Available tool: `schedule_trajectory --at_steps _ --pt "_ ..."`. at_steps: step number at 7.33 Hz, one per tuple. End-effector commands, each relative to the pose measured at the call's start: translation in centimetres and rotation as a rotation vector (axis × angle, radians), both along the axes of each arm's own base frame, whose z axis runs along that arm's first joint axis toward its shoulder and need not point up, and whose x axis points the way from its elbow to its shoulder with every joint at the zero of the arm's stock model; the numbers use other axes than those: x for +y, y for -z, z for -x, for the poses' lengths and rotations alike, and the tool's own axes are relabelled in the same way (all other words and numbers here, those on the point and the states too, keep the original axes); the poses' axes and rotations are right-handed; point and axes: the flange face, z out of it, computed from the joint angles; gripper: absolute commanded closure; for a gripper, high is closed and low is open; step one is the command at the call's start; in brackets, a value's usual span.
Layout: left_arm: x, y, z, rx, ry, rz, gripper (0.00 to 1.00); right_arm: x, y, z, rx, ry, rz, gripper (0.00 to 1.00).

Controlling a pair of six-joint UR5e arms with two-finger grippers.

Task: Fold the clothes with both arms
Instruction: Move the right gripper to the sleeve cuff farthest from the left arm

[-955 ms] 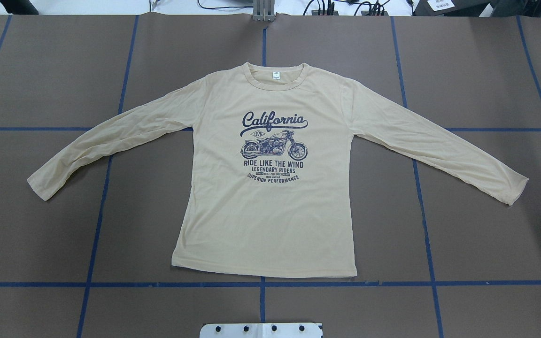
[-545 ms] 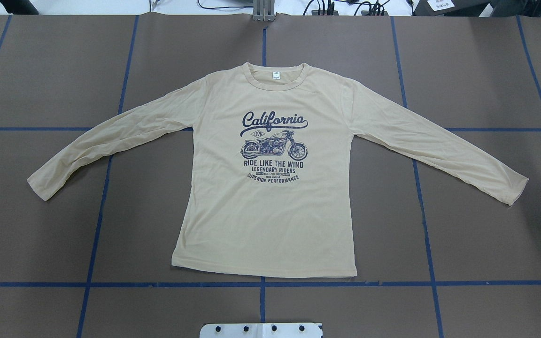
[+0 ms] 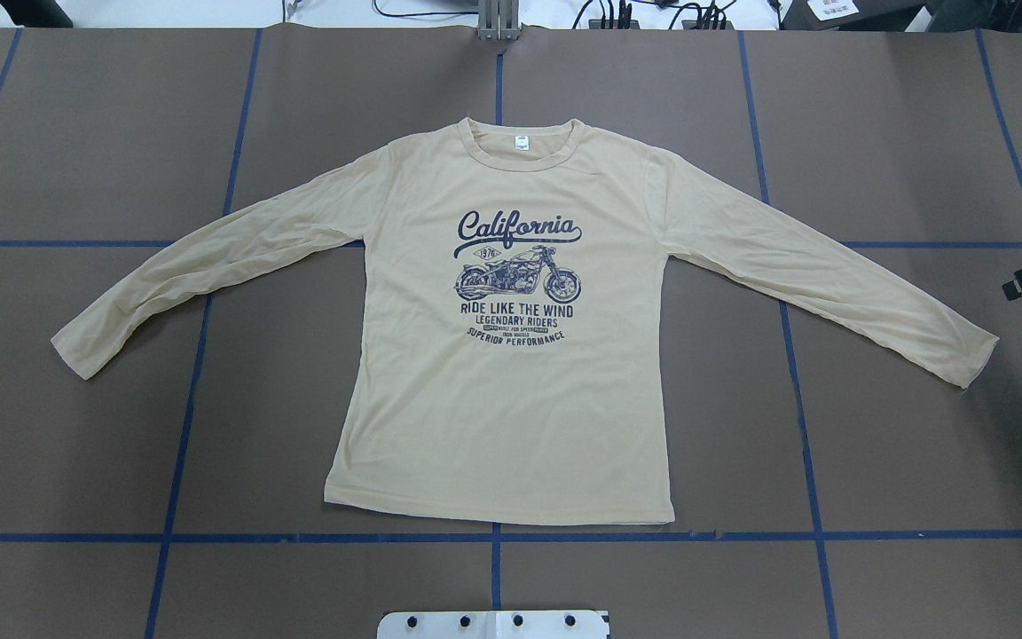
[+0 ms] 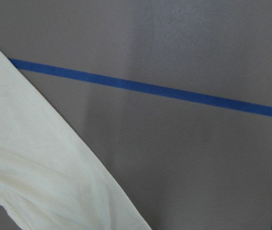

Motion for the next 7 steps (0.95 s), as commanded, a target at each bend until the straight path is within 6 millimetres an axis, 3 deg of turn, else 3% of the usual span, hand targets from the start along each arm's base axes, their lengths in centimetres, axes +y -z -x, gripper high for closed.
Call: schedule_trajectory --at_steps 1,4,7 --pt "0.1 -0.2 -0.3 0.004 -0.004 -0.011 0.0 1.7 0.1 4.3 -0.005 0.02 -0.018 0.01" --pt "0.1 0.0 -0.3 0.006 -0.007 -0.015 0.0 4.1 -1.5 5.8 0.005 0.076 -0.01 0.01" --pt "0.1 0.2 -0.3 0.007 -0.007 -0.02 0.0 4.8 -3.3 6.7 0.044 0.091 0.012 0.01"
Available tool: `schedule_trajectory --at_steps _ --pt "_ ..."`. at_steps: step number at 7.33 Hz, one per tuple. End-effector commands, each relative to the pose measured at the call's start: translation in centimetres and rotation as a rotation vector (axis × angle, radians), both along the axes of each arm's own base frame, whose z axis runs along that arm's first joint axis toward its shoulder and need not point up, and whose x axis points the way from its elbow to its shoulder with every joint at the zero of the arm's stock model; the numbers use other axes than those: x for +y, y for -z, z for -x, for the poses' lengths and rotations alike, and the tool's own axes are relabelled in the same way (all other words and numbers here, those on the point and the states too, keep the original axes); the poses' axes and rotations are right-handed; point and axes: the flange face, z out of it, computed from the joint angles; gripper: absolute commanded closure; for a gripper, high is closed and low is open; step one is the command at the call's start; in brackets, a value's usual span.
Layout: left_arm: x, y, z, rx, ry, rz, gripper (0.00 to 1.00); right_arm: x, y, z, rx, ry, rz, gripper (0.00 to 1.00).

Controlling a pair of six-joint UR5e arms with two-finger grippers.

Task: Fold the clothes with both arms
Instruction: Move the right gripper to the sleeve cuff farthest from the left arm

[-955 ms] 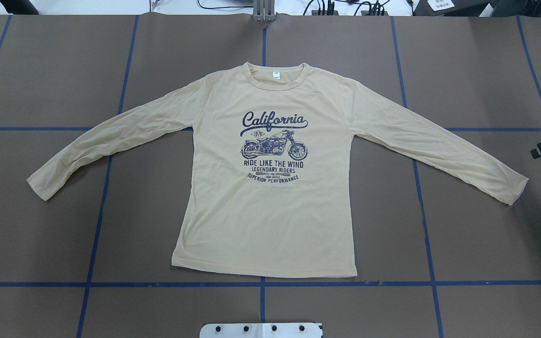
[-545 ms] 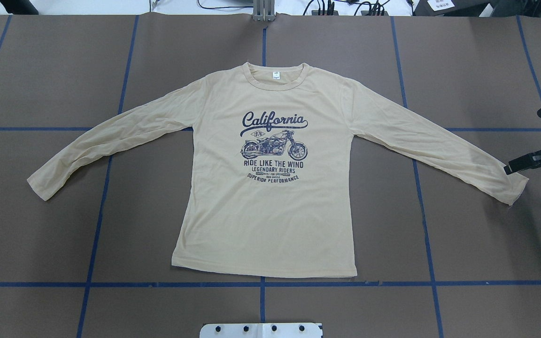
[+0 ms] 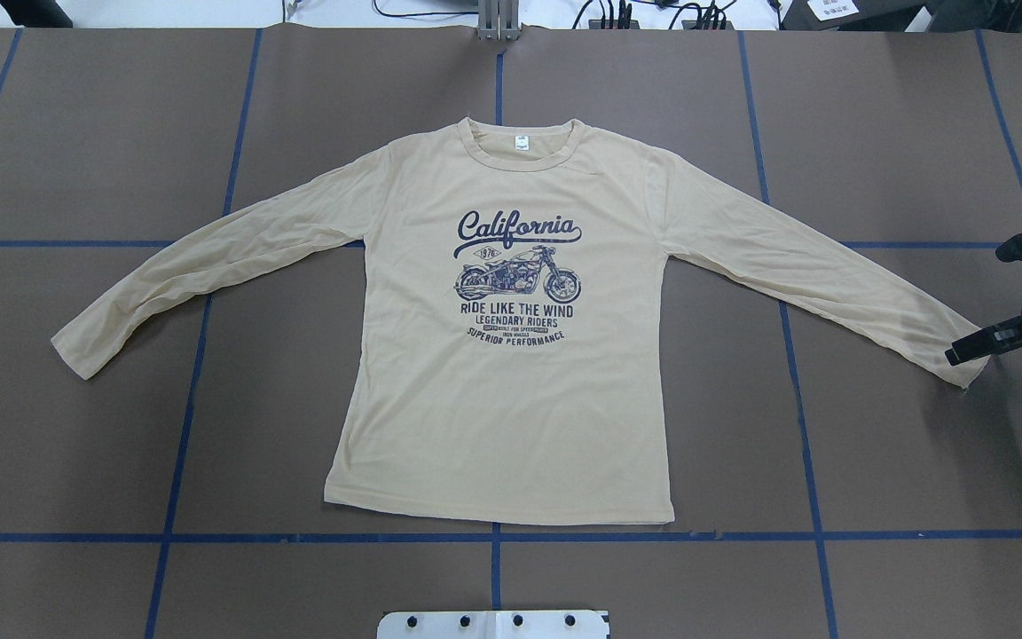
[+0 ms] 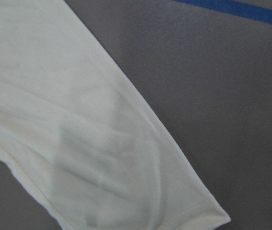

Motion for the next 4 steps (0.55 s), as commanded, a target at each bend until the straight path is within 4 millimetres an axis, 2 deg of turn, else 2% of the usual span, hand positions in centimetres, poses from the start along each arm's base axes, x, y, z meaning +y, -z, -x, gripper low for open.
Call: schedule_trajectory --at_steps 1,4 --pt "0.02 0.11 0.0 0.0 0.0 -0.002 0.0 0.31 -1.1 0.02 0.02 0.003 0.013 0.01" --pt "0.02 0.11 0.0 0.0 -0.001 -0.003 0.0 0.26 -1.21 0.03 0.023 0.003 0.014 0.02"
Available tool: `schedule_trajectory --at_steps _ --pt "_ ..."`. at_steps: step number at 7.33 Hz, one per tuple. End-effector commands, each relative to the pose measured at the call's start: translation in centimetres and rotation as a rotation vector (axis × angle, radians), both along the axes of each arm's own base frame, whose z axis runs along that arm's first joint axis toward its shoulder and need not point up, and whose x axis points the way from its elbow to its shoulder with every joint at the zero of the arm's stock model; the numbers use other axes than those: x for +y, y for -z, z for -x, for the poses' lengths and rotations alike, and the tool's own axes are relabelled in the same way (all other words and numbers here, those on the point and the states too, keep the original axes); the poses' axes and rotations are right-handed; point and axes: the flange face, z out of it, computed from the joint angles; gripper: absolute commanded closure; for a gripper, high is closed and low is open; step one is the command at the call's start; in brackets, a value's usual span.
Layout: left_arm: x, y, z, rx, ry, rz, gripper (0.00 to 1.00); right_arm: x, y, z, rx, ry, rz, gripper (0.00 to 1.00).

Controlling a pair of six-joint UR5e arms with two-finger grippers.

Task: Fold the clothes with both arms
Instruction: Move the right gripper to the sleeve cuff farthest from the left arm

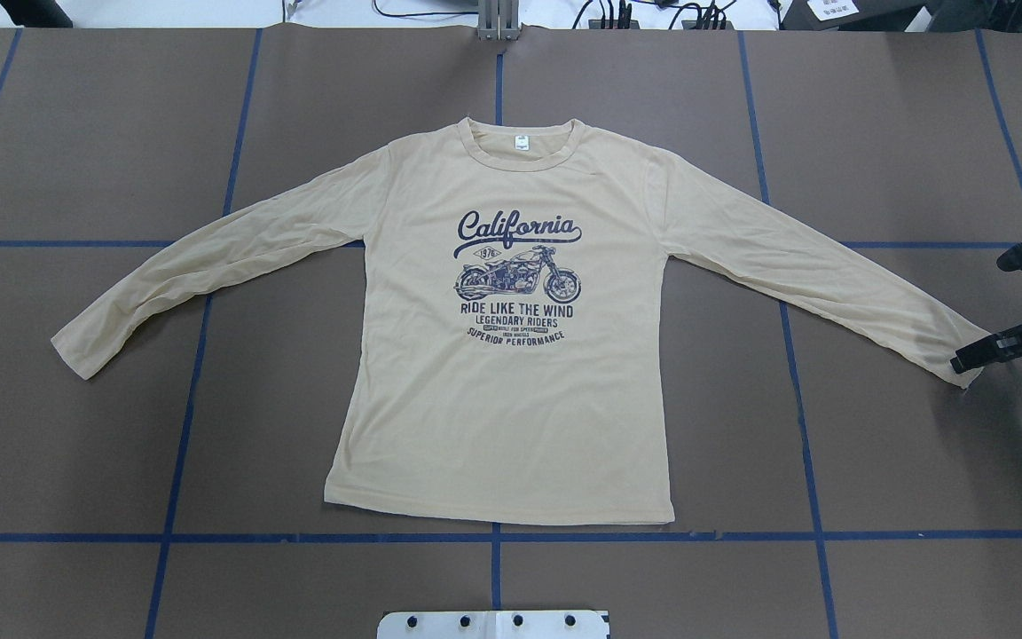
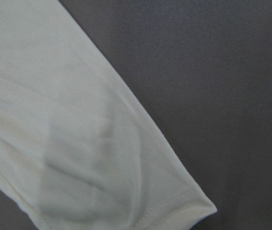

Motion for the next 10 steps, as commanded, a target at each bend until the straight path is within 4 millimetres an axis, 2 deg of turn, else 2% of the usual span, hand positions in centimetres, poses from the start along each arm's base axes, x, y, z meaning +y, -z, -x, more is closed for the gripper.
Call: schedule_trajectory --at_steps 1,2,3,4,5,7,8,9,10 --pt "0.0 0.0 0.0 0.0 -0.001 -0.001 0.0 0.0 0.0 0.1 0.001 0.002 0.002 0.03" --pt "0.0 0.1 0.0 0.002 0.0 -0.001 0.0 0.0 -0.1 0.1 0.003 0.002 0.004 0.06" --pt "0.0 0.2 0.0 0.002 0.0 -0.003 0.0 0.1 -0.1 0.1 0.003 0.002 0.005 0.18" --pt "0.0 0.2 0.0 0.002 0.0 -0.003 0.0 0.1 -0.3 0.0 0.005 0.002 0.008 0.19" --pt "0.1 0.3 0.0 0.002 0.0 -0.006 0.0 0.0 -0.3 0.0 0.005 0.0 0.008 0.28" --pt "0.2 0.8 0.0 0.003 0.001 -0.012 0.0 0.0 -0.4 0.1 0.006 0.002 0.011 0.52" --pt "0.2 0.7 0.0 0.003 0.001 -0.011 0.0 -0.1 -0.1 0.2 0.0 0.004 0.008 0.68" --pt "0.2 0.7 0.0 0.003 0.001 -0.011 0.0 -0.3 0.7 0.4 -0.018 0.01 0.002 0.74" --pt "0.2 0.7 0.0 0.003 0.001 -0.011 0.0 -0.4 1.2 0.4 -0.034 0.014 0.001 0.75"
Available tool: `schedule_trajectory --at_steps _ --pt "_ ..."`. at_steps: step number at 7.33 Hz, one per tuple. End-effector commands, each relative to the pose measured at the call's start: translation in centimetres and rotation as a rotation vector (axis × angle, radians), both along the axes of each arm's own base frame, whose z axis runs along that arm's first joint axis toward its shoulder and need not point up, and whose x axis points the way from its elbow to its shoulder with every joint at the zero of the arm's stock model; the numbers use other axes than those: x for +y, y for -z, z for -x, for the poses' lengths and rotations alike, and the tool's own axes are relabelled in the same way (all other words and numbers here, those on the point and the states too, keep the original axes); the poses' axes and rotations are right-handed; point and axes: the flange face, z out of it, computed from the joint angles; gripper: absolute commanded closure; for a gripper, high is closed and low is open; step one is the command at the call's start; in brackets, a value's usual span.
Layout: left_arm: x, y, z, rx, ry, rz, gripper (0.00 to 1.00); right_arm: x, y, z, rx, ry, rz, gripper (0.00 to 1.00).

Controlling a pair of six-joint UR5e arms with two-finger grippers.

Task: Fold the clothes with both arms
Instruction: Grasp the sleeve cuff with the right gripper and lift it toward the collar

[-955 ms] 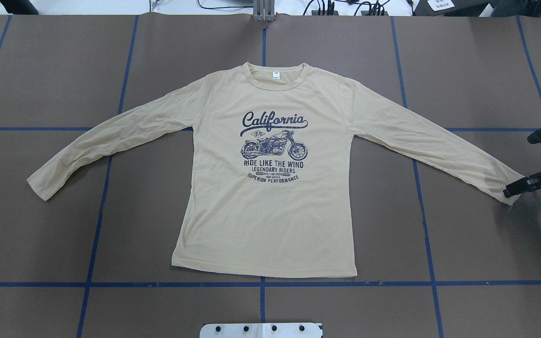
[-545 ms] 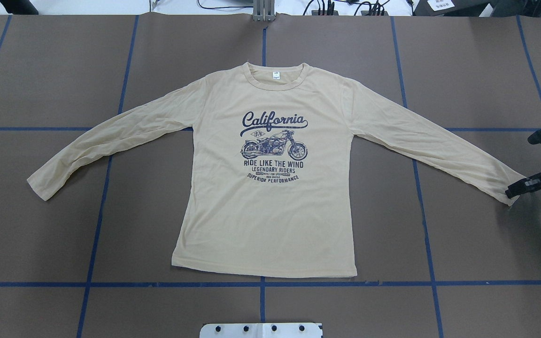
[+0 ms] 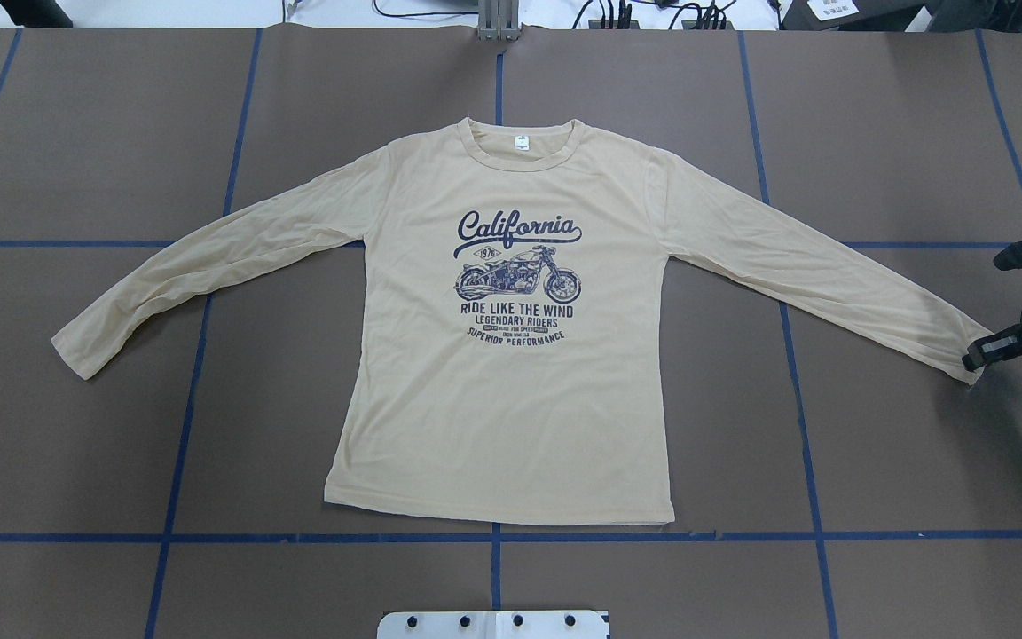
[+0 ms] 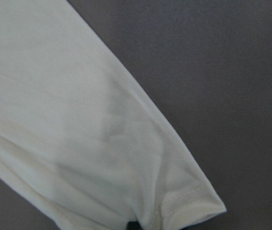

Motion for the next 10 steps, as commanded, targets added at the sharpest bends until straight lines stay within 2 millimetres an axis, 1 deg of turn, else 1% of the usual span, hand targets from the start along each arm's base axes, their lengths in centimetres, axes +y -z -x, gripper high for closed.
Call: schedule_trajectory --at_steps 1,2,4,5,6,7,8,9,10 --pt "0.0 -0.1 0.0 0.0 0.0 0.002 0.0 -0.3 0.8 -0.2 -0.021 -0.002 -0.005 0.81" --pt "0.0 -0.1 0.0 0.0 0.0 0.002 0.0 -0.7 1.4 -0.7 -0.029 -0.015 -0.014 0.99" --pt "0.0 -0.2 -0.2 0.02 -0.011 0.006 0.0 -1.3 3.8 -2.6 -0.05 -0.065 -0.045 1.0" --pt "0.0 -0.2 -0.2 0.02 -0.011 0.008 0.0 -1.5 4.7 -3.0 -0.063 -0.073 -0.062 1.0" --pt "0.0 -0.2 -0.2 0.023 -0.012 0.008 0.0 -1.7 6.2 -2.9 -0.094 -0.065 -0.078 1.0" --pt "0.1 -0.2 -0.3 0.031 -0.015 0.009 0.0 -2.1 8.5 -3.3 -0.139 -0.093 -0.074 1.0" --pt "0.0 -0.2 -0.3 0.033 -0.016 0.011 0.0 -3.6 12.9 -2.7 -0.217 -0.101 -0.085 1.0" --pt "0.0 -0.4 -0.3 0.032 -0.016 0.014 0.0 -5.5 16.5 -2.5 -0.307 -0.082 -0.074 1.0" --pt "0.0 -0.4 -0.3 0.031 -0.014 0.015 0.0 -7.1 20.2 -1.7 -0.382 -0.071 -0.049 1.0"
